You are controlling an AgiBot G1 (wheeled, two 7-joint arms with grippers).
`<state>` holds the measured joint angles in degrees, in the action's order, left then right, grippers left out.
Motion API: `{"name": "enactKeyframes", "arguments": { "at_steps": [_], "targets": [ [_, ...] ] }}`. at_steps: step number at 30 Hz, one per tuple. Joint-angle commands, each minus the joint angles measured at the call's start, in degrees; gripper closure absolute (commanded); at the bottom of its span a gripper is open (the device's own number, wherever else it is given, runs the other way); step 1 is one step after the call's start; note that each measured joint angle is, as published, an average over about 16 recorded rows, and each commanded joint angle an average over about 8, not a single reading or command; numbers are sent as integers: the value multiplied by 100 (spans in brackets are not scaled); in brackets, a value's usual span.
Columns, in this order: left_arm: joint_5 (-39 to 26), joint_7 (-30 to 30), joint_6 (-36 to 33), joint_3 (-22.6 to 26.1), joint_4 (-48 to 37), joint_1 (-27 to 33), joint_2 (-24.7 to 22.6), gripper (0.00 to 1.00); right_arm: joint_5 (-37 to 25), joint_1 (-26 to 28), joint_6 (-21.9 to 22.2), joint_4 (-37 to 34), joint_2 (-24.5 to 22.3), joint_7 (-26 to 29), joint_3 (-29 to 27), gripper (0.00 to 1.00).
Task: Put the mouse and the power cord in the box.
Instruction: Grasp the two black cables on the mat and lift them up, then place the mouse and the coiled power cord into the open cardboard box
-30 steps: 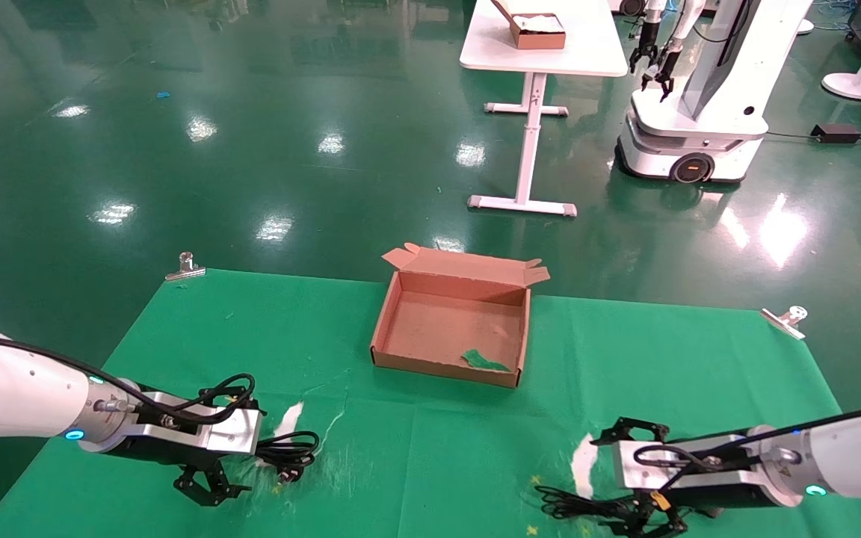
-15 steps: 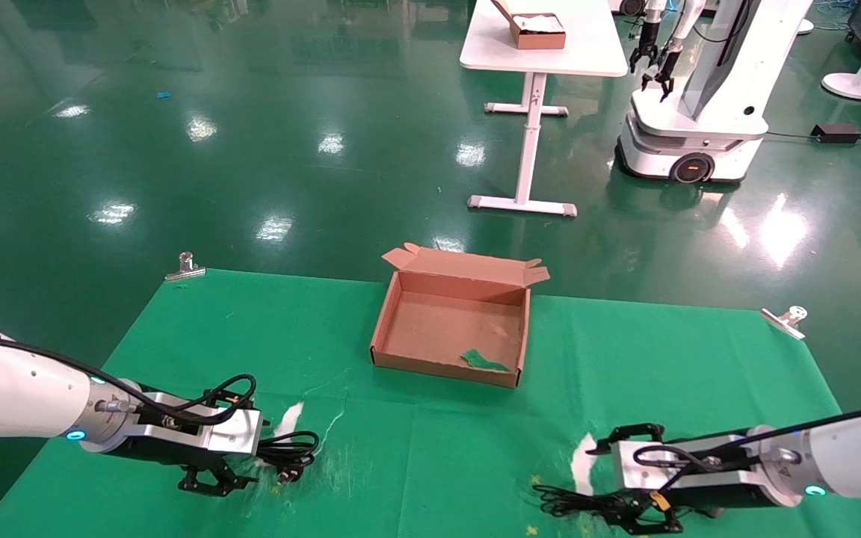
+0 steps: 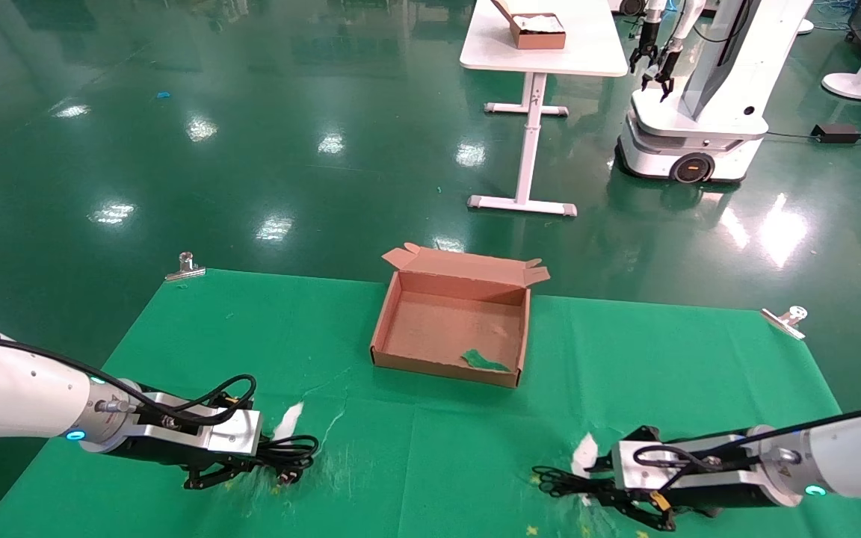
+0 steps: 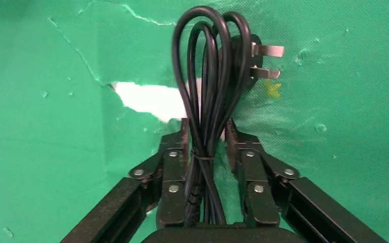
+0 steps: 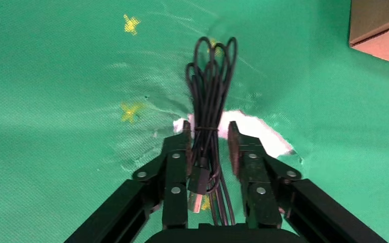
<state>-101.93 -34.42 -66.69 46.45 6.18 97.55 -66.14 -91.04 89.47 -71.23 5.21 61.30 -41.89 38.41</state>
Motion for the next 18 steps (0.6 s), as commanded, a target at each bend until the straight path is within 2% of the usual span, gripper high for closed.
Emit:
{"name": "enactKeyframes", "arguments": {
  "at_steps": [1, 12, 18],
  "targets": [
    [0, 0, -1, 0, 1, -1, 1, 100, 0, -1, 1, 1, 0, 0, 0, 100],
    [84, -12, -102, -53, -11, 0, 52, 100, 201, 48, -57, -52, -194, 86, -142, 100],
    [765, 225, -677, -513, -261, 121, 341, 100, 698, 326, -199, -87, -646, 322, -495, 100]
  ]
}}
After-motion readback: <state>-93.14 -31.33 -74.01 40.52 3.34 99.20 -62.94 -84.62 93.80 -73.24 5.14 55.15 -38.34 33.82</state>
